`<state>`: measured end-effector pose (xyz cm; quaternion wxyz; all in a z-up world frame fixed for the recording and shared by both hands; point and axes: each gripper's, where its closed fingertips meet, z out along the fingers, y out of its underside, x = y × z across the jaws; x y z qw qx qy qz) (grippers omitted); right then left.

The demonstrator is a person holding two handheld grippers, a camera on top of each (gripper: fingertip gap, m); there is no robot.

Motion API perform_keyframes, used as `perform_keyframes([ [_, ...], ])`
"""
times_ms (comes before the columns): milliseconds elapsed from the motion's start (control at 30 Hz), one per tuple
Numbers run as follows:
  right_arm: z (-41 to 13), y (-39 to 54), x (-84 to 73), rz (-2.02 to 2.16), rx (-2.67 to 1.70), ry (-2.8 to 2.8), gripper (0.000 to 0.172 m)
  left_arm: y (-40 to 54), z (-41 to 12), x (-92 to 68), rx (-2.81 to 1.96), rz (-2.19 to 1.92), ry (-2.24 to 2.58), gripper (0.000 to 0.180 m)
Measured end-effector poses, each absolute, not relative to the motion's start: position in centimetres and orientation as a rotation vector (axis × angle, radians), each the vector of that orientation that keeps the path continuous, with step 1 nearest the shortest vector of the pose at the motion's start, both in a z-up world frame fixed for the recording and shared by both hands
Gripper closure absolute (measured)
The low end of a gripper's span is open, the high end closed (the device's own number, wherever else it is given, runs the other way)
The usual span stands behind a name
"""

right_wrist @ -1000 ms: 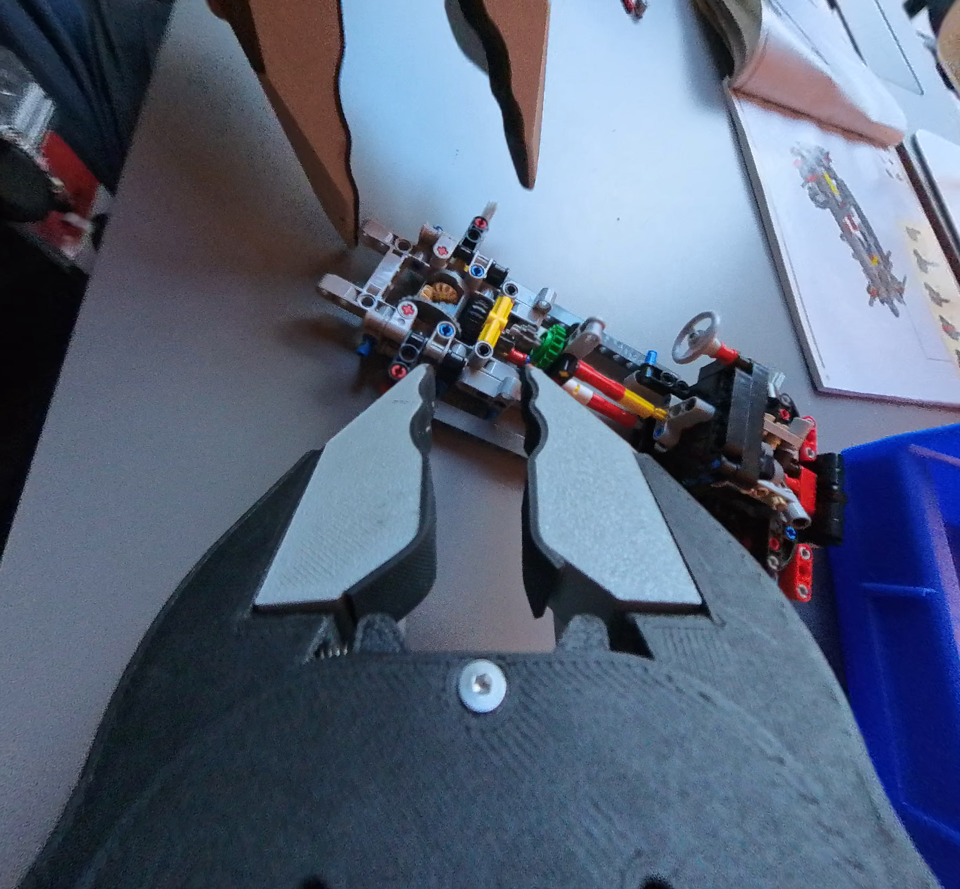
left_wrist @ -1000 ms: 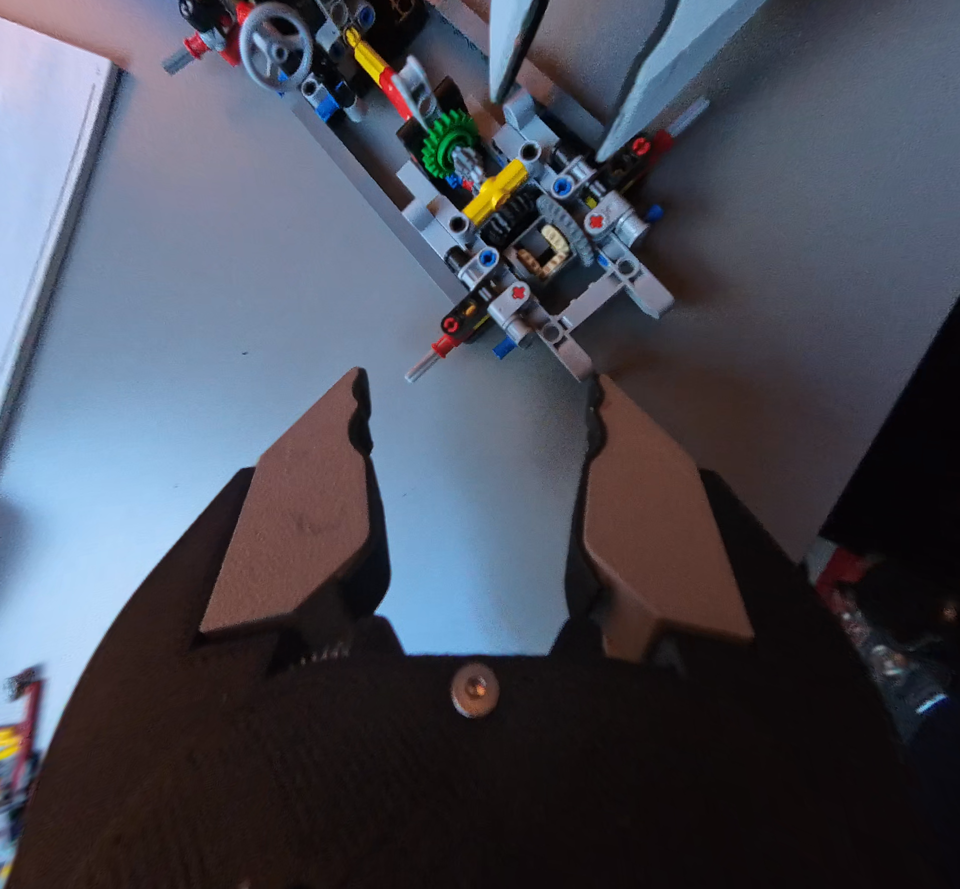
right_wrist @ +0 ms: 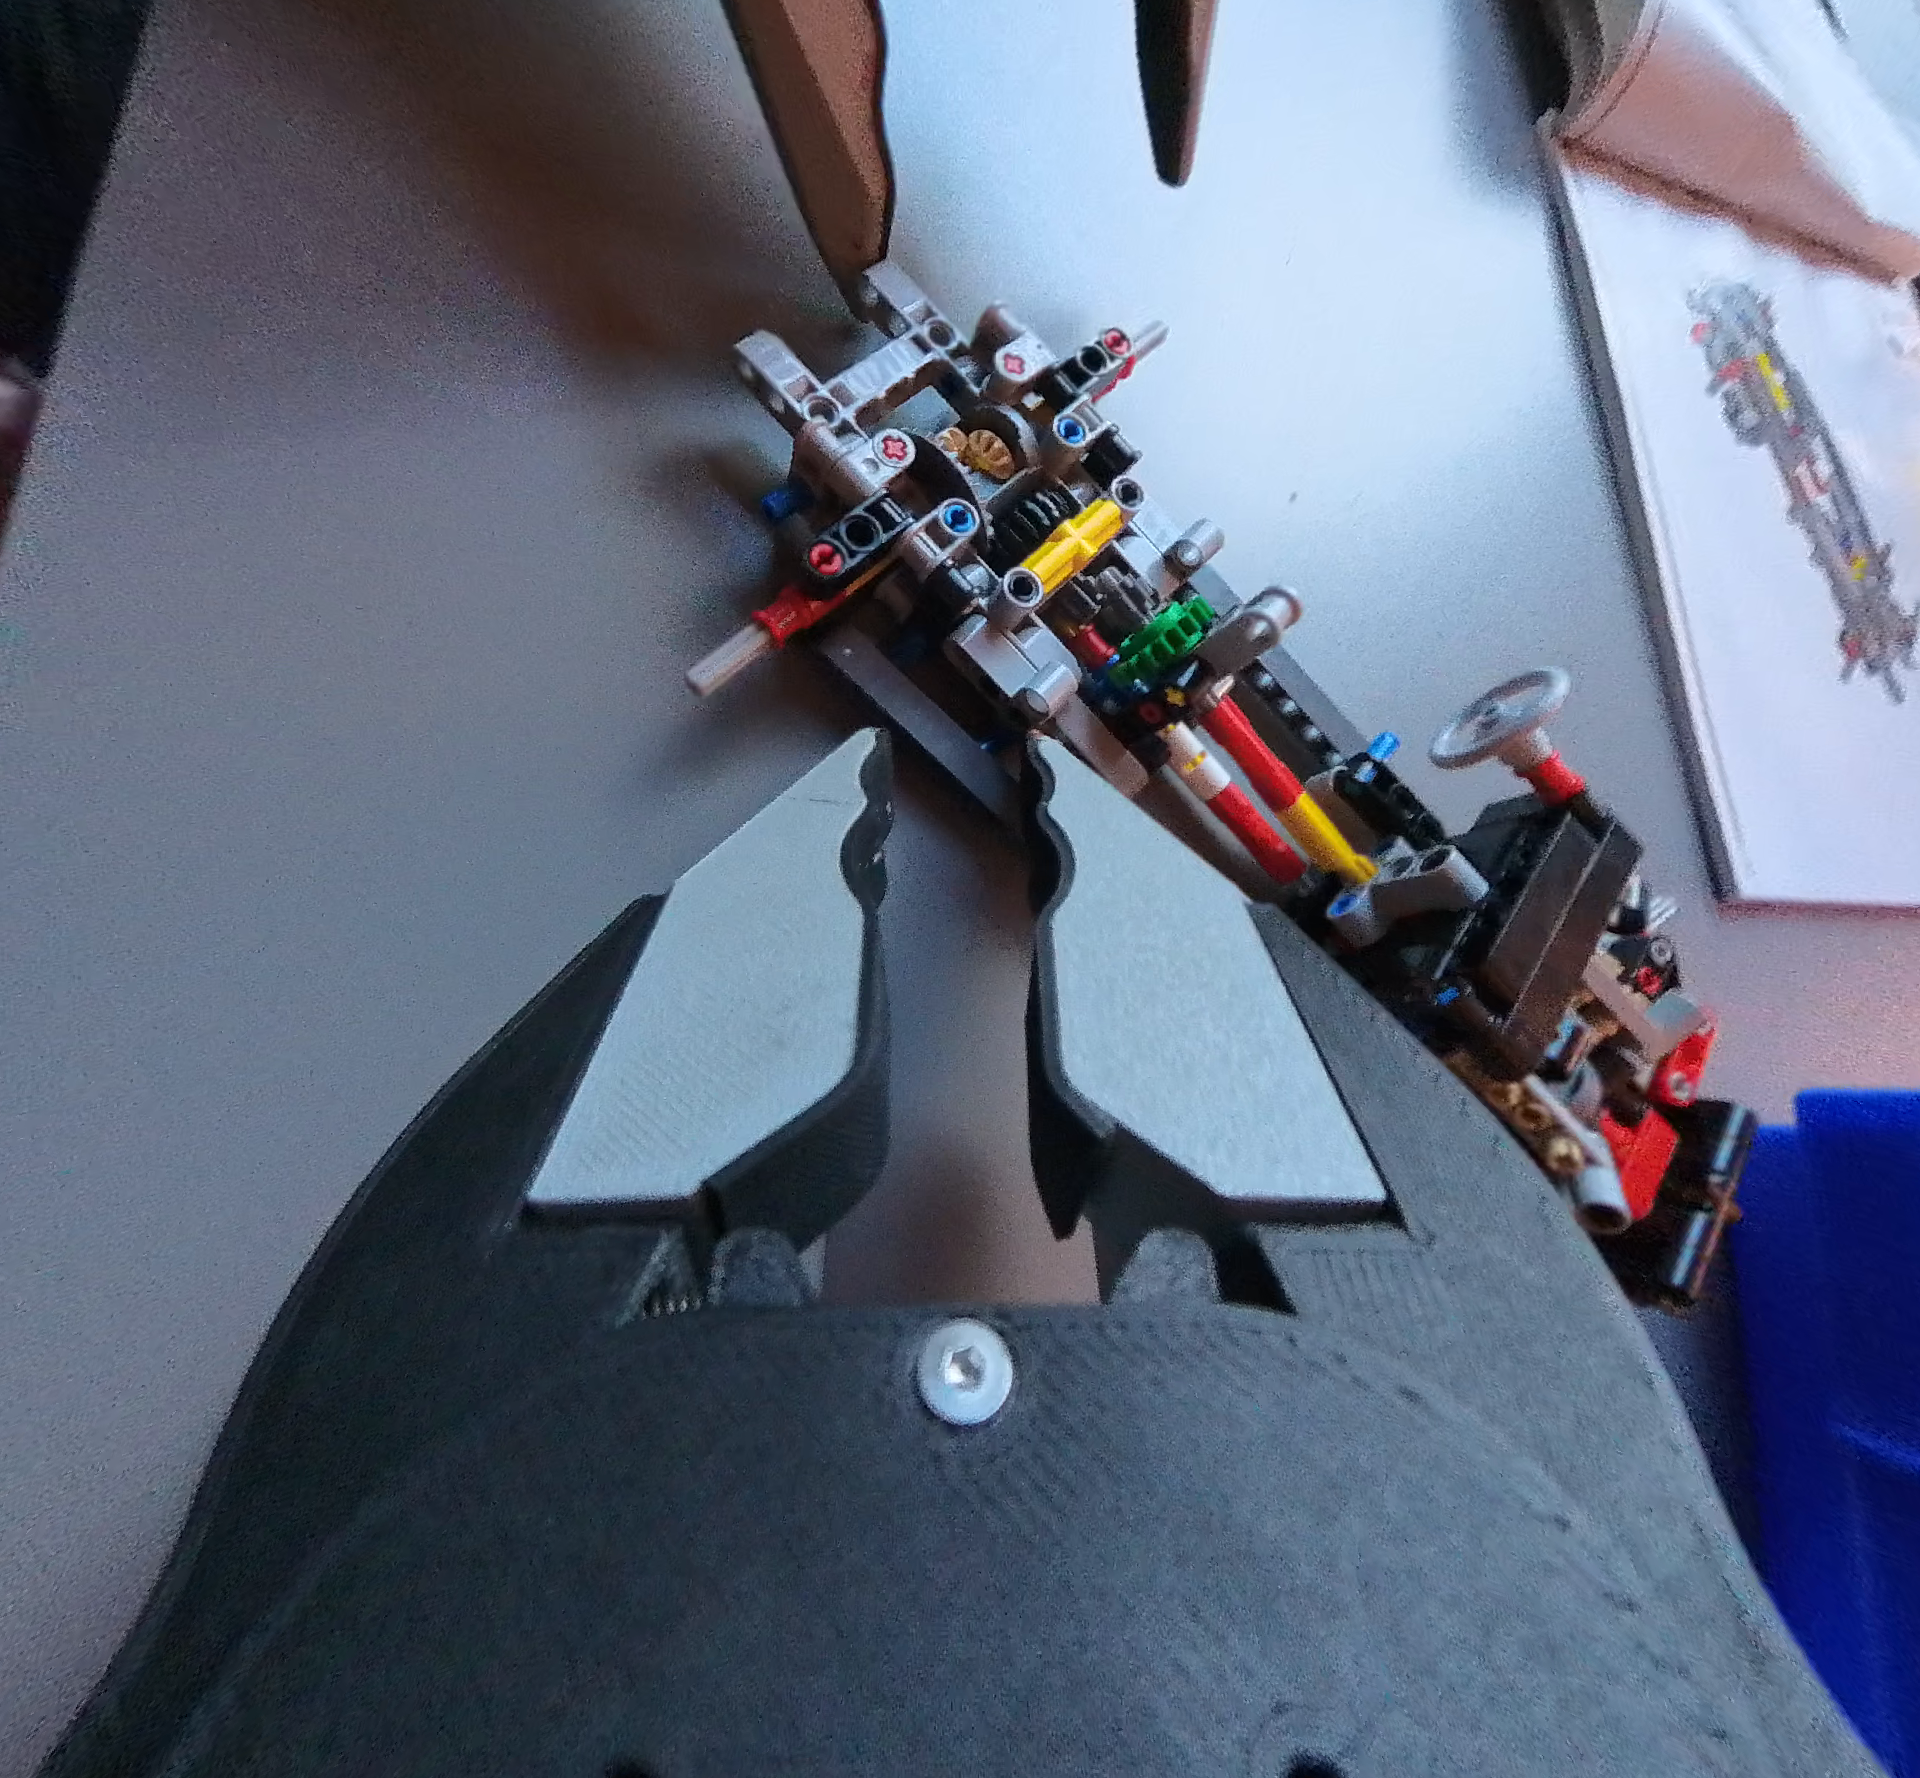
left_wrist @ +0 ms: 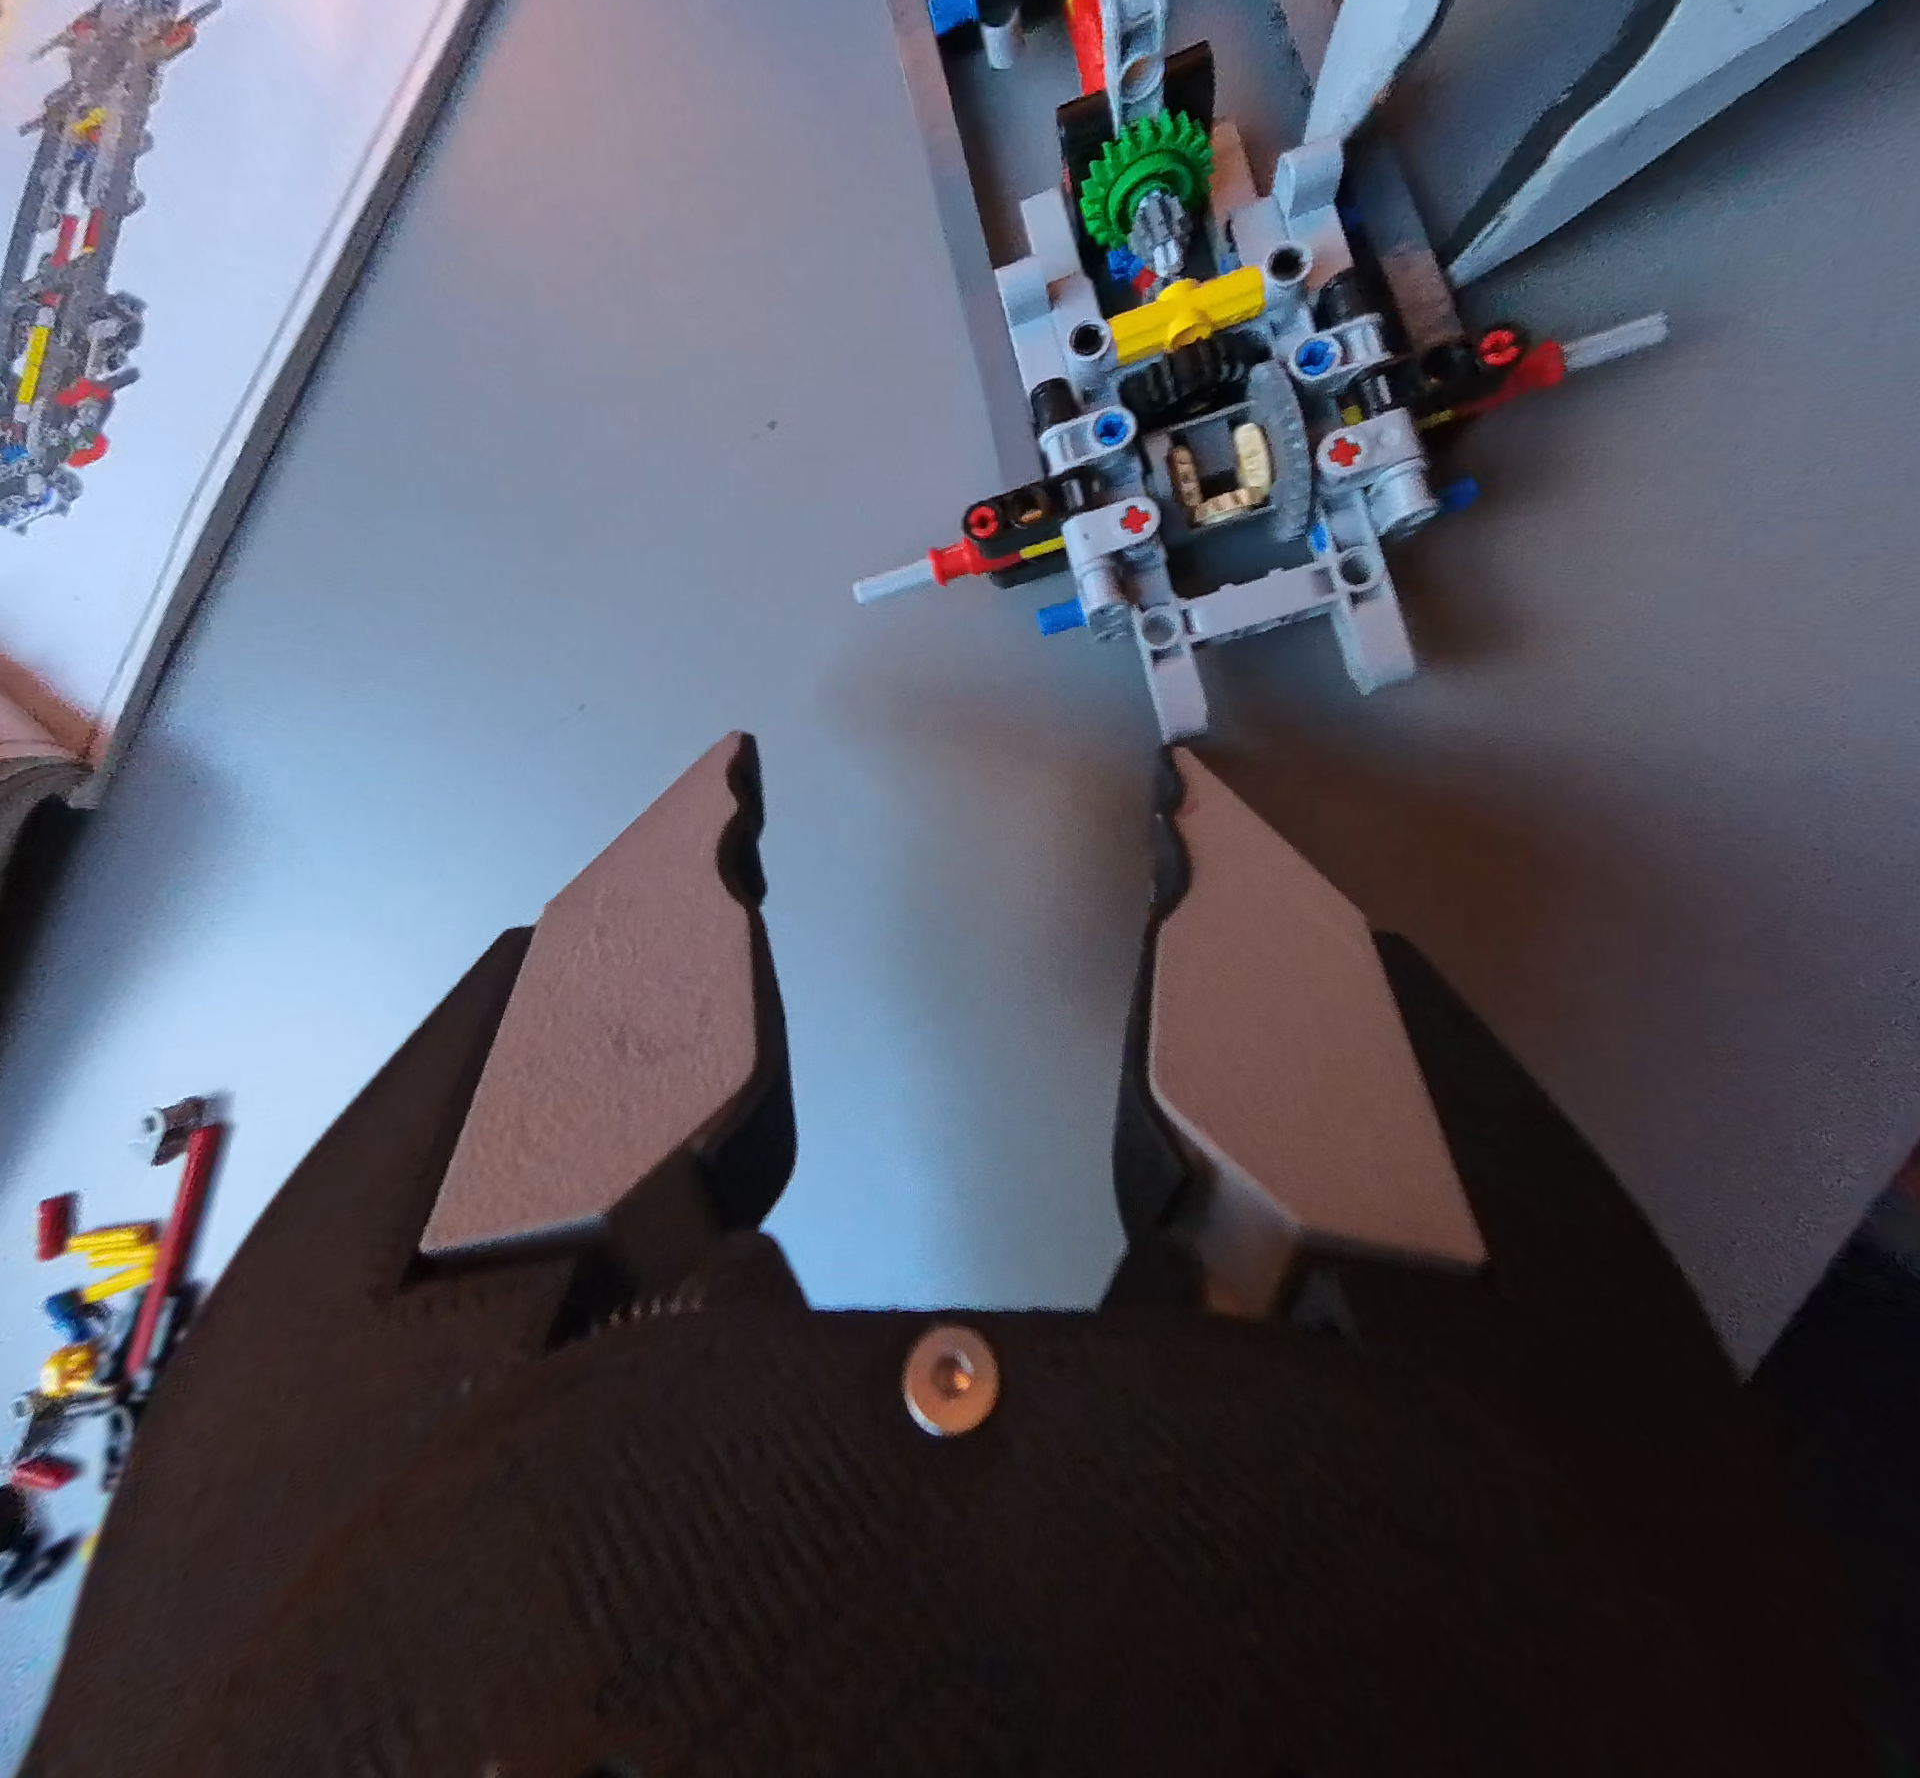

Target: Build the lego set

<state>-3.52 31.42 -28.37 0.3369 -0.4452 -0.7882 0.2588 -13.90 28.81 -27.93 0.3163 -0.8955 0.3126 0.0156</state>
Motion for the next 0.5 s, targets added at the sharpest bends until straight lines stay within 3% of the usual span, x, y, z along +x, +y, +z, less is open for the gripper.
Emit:
perform_keyframes([
  [67, -28.3, 31.0, -5.1, 0.635, -1.158, -2.030, 0.151, 28.5, -28.0, -15.2, -2.362, 0.059, 0.888, 0.116],
  [167, -28.2, 30.6, -6.2, 0.618, -1.149, -2.024, 0.150, 28.3, -27.9, -16.2, -2.357, 0.074, 0.986, 0.114],
  [300, -28.2, 30.5, -6.4, 0.673, -1.141, -2.053, 0.142, 28.4, -25.3, -16.0, -2.297, -0.228, 0.948, 0.112],
  [433, -28.3, 30.5, -6.9, 0.703, -1.145, -2.085, 0.142, 28.5, -22.7, -13.1, -2.239, -0.564, 0.920, 0.091],
  [500, -28.3, 30.5, -7.2, 0.704, -1.171, -2.082, 0.142, 29.0, -24.3, -11.9, -2.283, -0.449, 1.015, 0.092],
])
